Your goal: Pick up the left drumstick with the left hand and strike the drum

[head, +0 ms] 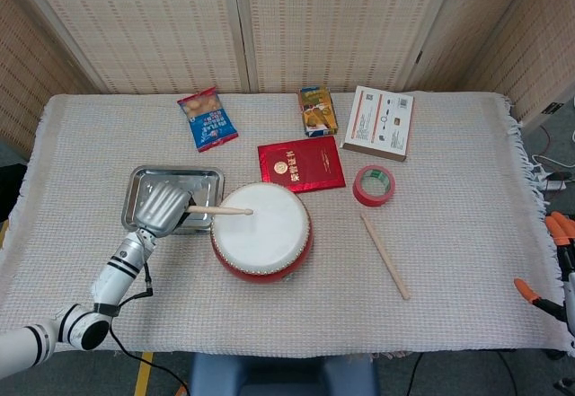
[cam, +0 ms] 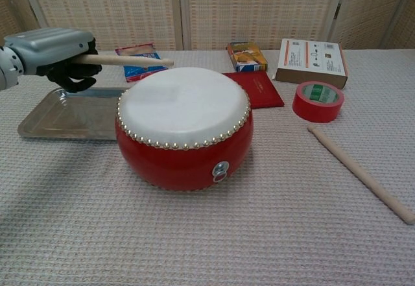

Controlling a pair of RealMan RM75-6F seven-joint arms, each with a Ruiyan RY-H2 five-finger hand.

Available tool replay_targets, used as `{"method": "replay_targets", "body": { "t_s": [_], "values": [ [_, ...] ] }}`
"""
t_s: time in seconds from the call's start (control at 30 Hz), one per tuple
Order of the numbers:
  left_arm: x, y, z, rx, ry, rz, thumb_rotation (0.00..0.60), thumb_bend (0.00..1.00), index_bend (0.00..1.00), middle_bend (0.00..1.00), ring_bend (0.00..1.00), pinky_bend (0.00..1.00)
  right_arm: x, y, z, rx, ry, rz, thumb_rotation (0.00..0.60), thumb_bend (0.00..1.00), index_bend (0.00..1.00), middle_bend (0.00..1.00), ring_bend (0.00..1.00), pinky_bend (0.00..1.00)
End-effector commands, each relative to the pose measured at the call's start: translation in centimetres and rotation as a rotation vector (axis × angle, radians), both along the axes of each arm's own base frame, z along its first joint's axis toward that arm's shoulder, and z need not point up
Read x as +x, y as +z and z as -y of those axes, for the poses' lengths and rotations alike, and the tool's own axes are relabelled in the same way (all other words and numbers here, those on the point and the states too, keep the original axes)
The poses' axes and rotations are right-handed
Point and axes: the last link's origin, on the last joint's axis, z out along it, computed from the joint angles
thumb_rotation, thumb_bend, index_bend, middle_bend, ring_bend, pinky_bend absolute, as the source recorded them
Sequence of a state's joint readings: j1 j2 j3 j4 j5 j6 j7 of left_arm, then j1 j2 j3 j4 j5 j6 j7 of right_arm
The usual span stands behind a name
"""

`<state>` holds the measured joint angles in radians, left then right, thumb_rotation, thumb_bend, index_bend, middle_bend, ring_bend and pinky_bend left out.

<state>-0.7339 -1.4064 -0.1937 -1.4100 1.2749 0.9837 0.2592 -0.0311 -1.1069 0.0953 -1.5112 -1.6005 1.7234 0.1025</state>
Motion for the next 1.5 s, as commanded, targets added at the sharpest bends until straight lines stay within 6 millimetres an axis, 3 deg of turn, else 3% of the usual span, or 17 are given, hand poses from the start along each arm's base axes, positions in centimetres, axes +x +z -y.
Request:
{"method": "replay_targets", "body": {
  "t_s": [0.03,0.23,0.43,0.5,0.6,0.8,0.93,1.03,1.17,1.27,1.5],
  "values": [
    [0.1,-0.9,-1.4,0.026,-0.005,-0.084,0.6,0.61,1.0,1.0,1.0,1.0,0.0,0.0,0.0,0.0,-0.001,0.0,0.6,0.12,0.07,0.05,0.0,0.0],
    [-0.3,-2.2,-2.1,0.074,-0.09,-0.314,0.6,0.61,1.0,1.0,1.0,1.0,-0.1,0.1,0.0,-0.002,-0.004,-0.001,0.6,0.12,0.07,0.05,0.0,0.0],
    [1.2,0.0,-1.5,0.036,0.038,0.046,0.6,0.61,1.0,1.0,1.0,1.0,-0.3,0.1,-0.1,-0.002,-0.007,0.002,0.6,0.12,0.07,0.05,0.0,0.0],
    [1.4,0.7,-1.4,0.026,0.031,0.066,0.6,0.61,1.0,1.0,1.0,1.0,-0.3,0.1,-0.1,-0.003,-0.006,0.004,0.6,0.12,0.07,0.05,0.0,0.0],
    [1.2,0.4,-1.3,0.022,-0.006,-0.011,0.6,0.61,1.0,1.0,1.0,1.0,-0.3,0.0,-0.2,-0.004,-0.006,0.005,0.6,0.12,0.07,0.05,0.0,0.0],
    [0.8,-1.9,-1.3,0.045,-0.124,-0.281,0.6,0.61,1.0,1.0,1.0,1.0,-0.4,0.1,-0.4,-0.009,-0.018,0.004,0.6,0.12,0.07,0.05,0.0,0.0],
    [0.9,-2.3,-1.1,0.054,-0.154,-0.349,0.6,0.61,1.0,1.0,1.0,1.0,-0.3,0.2,-0.3,-0.011,-0.014,0.001,0.6,0.12,0.07,0.05,0.0,0.0],
    [1.5,-1.5,-1.0,0.059,-0.133,-0.283,0.6,0.61,1.0,1.0,1.0,1.0,-0.2,0.1,-0.2,-0.002,-0.008,0.013,0.6,0.12,0.07,0.05,0.0,0.0],
    [2.7,0.6,-0.6,0.028,-0.059,-0.043,0.6,0.61,1.0,1.0,1.0,1.0,-0.2,0.1,-0.2,0.002,-0.002,0.02,0.6,0.12,0.07,0.05,0.0,0.0],
    [3.0,1.5,-0.6,0.018,-0.049,0.012,0.6,0.61,1.0,1.0,1.0,1.0,-0.3,0.1,-0.2,0.001,-0.004,0.018,0.6,0.12,0.07,0.05,0.0,0.0],
    [1.4,-0.8,-0.8,0.047,-0.138,-0.26,0.6,0.61,1.0,1.0,1.0,1.0,-0.5,0.1,-0.2,0.002,-0.007,0.027,0.6,0.12,0.07,0.05,0.0,0.0]
  ]
}}
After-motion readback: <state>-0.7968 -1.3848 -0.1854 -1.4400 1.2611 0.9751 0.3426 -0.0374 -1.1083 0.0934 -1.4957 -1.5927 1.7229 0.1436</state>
